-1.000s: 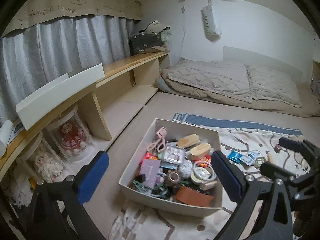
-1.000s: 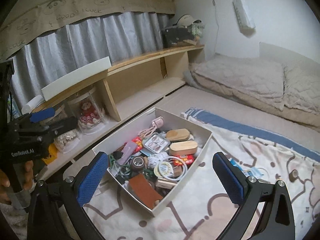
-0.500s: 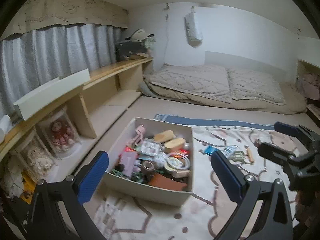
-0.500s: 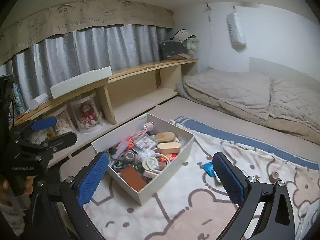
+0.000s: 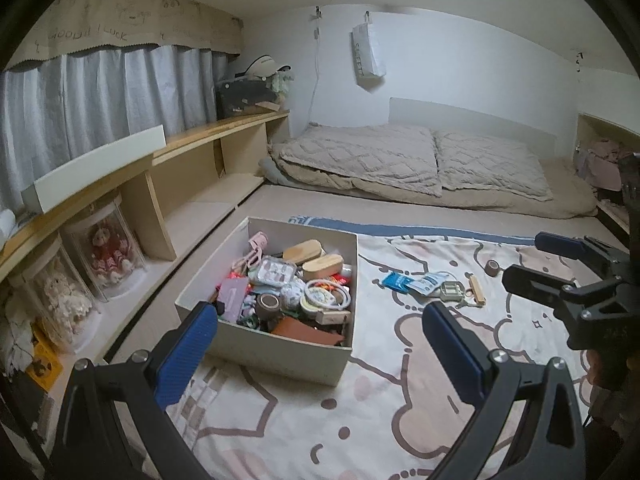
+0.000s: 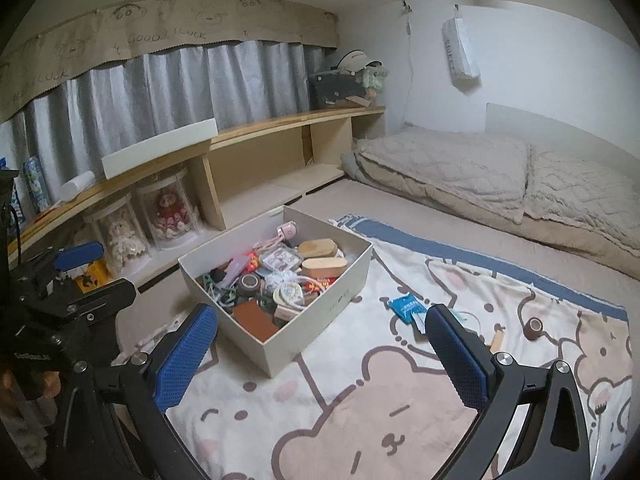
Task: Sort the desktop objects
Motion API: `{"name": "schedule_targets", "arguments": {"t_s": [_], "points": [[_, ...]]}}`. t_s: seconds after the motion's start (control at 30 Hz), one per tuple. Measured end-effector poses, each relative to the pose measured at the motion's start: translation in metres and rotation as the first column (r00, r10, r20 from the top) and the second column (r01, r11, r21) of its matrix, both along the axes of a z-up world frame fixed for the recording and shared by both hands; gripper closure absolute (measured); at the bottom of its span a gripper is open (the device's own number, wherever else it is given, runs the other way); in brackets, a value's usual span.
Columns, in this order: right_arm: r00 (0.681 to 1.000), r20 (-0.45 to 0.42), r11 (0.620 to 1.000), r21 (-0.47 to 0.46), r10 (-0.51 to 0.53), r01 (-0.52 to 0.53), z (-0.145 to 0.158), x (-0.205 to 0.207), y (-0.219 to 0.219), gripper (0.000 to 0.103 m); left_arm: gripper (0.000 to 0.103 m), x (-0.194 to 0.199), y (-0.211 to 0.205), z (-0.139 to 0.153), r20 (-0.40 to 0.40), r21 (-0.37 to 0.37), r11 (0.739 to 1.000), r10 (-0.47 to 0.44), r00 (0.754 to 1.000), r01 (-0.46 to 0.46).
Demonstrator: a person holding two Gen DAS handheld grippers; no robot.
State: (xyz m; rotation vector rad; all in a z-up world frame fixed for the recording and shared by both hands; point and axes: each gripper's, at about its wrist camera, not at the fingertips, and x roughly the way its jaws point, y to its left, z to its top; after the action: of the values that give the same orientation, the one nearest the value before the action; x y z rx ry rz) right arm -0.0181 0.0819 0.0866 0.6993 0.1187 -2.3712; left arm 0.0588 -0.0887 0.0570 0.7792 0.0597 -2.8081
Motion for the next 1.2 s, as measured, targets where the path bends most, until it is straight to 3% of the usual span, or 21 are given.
{"name": "schedule_targets", "arguments": {"t_s": [0.23, 0.57, 1.2], "points": [[1.0, -0.023, 1.0, 0.014, 0.006, -0.006, -0.004, 0.016, 0.002, 0.0, 0.0, 0.004, -0.001, -0.013, 0.027, 0.034, 0.999, -0.02, 0.999, 0.019], [1.0, 0.018, 0.999, 0.033, 0.001, -0.002, -0.016, 0.017, 0.009, 0.0, 0.0, 0.008, 0.003, -0.025, 0.052, 0.017, 0.999, -0.034, 0.998, 0.033], [0.999, 0.019, 0.995, 0.09, 0.039, -0.041, -0.028, 0.022, 0.0, 0.0, 0.0, 0.004, 0.002, -0.028, 0.078, 0.014, 0.999, -0.053, 0.996, 0.052]]}}
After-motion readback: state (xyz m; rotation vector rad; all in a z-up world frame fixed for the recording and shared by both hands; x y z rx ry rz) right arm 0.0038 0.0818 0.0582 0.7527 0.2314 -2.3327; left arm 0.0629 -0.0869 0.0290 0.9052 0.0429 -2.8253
